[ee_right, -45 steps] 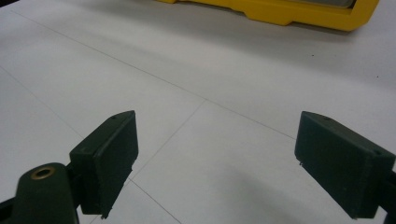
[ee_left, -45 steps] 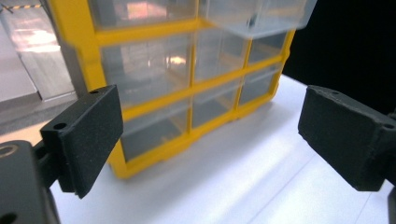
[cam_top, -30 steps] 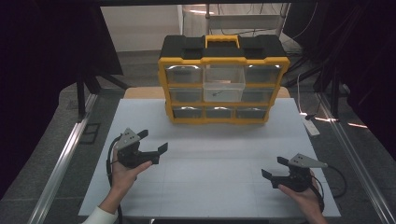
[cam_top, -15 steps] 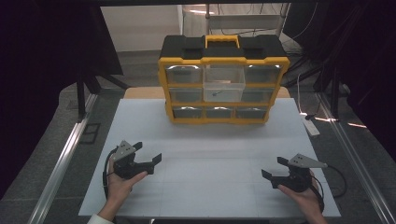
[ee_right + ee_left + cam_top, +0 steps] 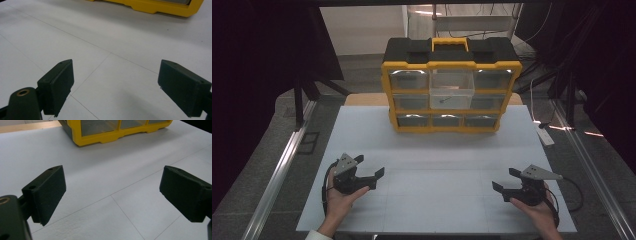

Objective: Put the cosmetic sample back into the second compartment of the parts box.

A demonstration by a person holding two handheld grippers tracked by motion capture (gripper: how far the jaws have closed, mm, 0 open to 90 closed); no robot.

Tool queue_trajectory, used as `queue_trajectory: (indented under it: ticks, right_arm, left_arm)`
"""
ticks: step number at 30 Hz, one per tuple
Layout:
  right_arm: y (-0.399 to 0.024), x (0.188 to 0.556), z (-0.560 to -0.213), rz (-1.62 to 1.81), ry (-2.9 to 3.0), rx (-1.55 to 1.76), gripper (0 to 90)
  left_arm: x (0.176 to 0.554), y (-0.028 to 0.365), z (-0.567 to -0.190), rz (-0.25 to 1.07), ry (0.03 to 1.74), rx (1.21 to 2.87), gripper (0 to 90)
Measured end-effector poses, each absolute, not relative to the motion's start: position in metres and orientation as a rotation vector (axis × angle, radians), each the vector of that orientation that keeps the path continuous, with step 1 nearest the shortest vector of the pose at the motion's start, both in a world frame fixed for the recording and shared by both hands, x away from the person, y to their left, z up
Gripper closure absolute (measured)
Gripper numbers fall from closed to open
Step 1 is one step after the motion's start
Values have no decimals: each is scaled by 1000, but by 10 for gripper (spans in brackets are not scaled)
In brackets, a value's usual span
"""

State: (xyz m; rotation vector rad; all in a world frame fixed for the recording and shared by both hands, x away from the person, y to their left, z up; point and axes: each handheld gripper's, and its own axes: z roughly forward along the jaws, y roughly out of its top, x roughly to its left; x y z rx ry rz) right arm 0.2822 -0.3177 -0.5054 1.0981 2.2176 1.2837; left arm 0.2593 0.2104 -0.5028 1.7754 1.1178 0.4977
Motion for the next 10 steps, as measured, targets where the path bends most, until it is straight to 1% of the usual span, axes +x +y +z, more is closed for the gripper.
queue_trajectory:
  ticks: [10]
  right_arm:
    - [-319, 283, -505, 1299, 2209, 1102, 138]
  left_arm:
    - [260, 209, -502, 503, 1119, 1773, 70]
